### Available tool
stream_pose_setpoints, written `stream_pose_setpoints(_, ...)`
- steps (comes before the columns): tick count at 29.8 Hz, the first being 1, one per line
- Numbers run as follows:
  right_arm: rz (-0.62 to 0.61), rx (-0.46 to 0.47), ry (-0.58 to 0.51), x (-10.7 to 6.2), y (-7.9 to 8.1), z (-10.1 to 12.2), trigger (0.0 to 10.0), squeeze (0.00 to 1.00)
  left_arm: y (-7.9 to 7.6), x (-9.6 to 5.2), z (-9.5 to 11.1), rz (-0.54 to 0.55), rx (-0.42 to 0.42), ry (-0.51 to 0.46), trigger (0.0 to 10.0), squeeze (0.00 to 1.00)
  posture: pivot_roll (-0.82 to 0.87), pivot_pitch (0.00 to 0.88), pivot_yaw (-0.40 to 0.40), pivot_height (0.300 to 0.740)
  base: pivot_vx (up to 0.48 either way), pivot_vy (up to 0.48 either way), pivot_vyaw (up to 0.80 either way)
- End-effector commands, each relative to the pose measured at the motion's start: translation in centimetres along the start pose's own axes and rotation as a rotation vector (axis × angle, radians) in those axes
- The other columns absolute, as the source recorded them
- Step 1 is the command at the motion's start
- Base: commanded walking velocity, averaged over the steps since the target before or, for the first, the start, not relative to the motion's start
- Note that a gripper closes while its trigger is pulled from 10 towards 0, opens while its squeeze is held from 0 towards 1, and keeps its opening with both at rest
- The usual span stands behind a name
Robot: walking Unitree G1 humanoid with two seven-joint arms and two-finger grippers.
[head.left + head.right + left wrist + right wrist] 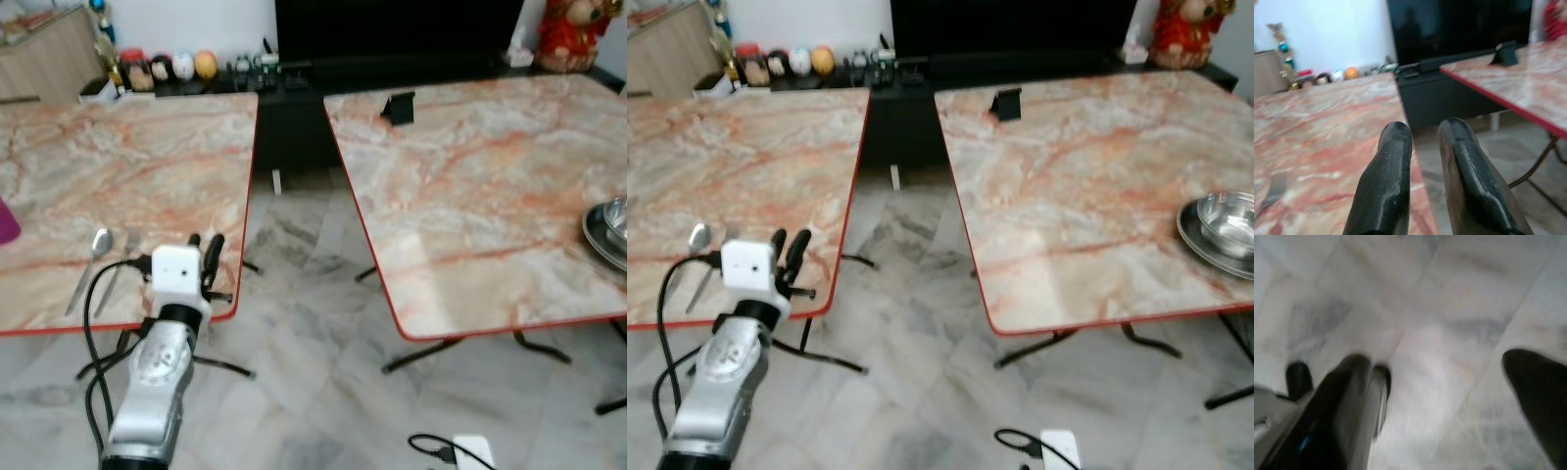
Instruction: Setting the table
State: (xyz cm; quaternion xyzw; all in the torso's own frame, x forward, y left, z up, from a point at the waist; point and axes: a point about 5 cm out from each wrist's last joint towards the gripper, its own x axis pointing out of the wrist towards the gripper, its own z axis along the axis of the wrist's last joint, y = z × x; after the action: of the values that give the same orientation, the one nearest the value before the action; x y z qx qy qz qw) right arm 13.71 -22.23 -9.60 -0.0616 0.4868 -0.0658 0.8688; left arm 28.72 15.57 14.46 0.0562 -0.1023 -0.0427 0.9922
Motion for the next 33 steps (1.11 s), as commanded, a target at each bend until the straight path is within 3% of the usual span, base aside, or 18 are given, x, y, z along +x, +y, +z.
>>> stream_pose_setpoints(1,0.013,-0.017,-0.011,0.07,0.40,0.33,10.0,0.00,0.75,-0.01,0.13,0.018,0.034,-0.004,10.0,0.00,-0.04,0.000,0.018,0.732,0.000,0.345,0.00)
stream_pose_setpoints(7,0.013,-0.017,-0.019,0.07,0.37,0.44,10.0,0.00,0.77,0.03,0.17,0.020,0.034,-0.004,10.0,0.00,-0.03,0.000,0.015,0.732,0.000,0.344,0.55)
stream_pose_setpoints(33,0.008,-0.004,-0.024,0.10,0.34,0.60,10.0,0.00,0.79,0.13,0.30,0.029,0.034,-0.006,10.0,0.00,-0.03,0.000,0.010,0.732,0.000,0.339,0.00)
